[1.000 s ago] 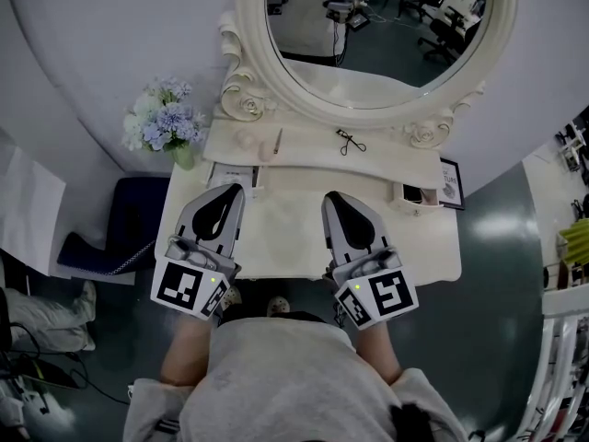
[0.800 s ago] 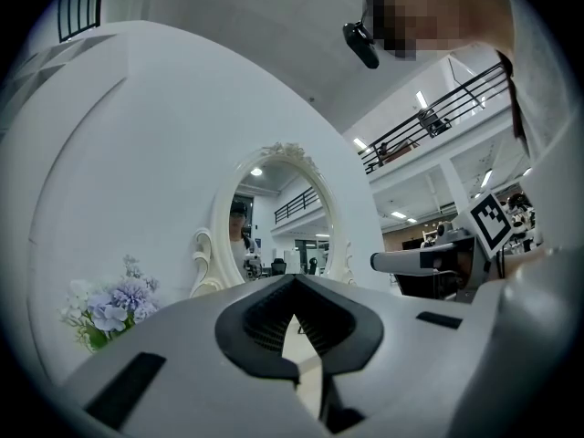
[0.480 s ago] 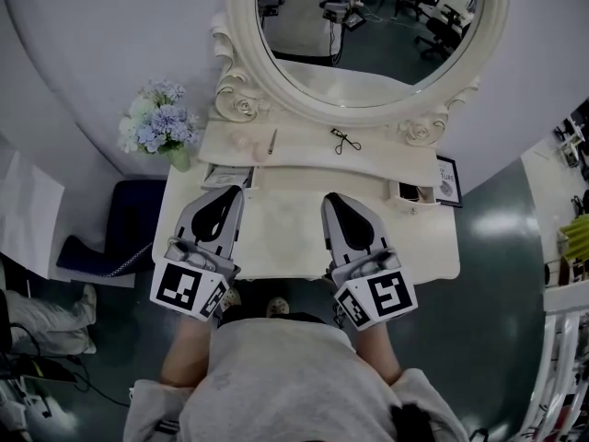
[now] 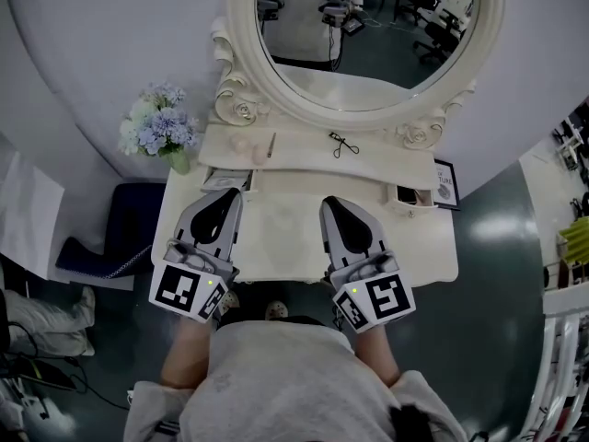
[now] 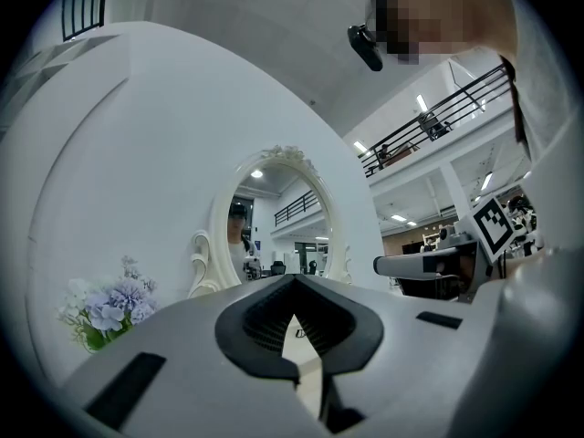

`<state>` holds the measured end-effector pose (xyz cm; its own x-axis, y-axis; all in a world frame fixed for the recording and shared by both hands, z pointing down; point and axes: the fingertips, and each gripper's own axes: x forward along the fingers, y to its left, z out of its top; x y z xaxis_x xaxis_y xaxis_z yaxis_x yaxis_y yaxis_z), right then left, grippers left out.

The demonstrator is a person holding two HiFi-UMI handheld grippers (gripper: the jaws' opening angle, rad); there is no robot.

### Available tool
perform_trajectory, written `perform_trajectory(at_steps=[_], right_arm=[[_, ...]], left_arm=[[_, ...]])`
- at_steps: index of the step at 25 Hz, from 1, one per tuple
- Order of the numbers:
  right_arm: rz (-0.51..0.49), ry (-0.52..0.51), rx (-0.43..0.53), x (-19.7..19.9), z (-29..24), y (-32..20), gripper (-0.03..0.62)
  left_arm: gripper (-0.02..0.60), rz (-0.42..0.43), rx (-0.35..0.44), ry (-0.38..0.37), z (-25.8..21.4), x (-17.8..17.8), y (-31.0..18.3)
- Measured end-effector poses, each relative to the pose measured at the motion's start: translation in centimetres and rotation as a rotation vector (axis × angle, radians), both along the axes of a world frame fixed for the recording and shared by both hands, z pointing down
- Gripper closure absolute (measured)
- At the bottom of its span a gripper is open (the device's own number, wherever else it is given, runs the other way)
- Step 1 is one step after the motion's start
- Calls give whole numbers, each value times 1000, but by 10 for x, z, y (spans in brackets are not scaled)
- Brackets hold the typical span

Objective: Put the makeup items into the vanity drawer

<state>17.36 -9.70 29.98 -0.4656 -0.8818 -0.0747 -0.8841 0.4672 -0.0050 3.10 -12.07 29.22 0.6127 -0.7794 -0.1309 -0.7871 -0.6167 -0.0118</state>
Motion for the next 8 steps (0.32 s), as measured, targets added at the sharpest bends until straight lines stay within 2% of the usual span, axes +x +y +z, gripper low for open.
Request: perform_trajectory(at_steps=[8], right_arm=[[1,-5,2,3,0,5,568]], left_arm=[[569,-1,5,6,-1,2,5]])
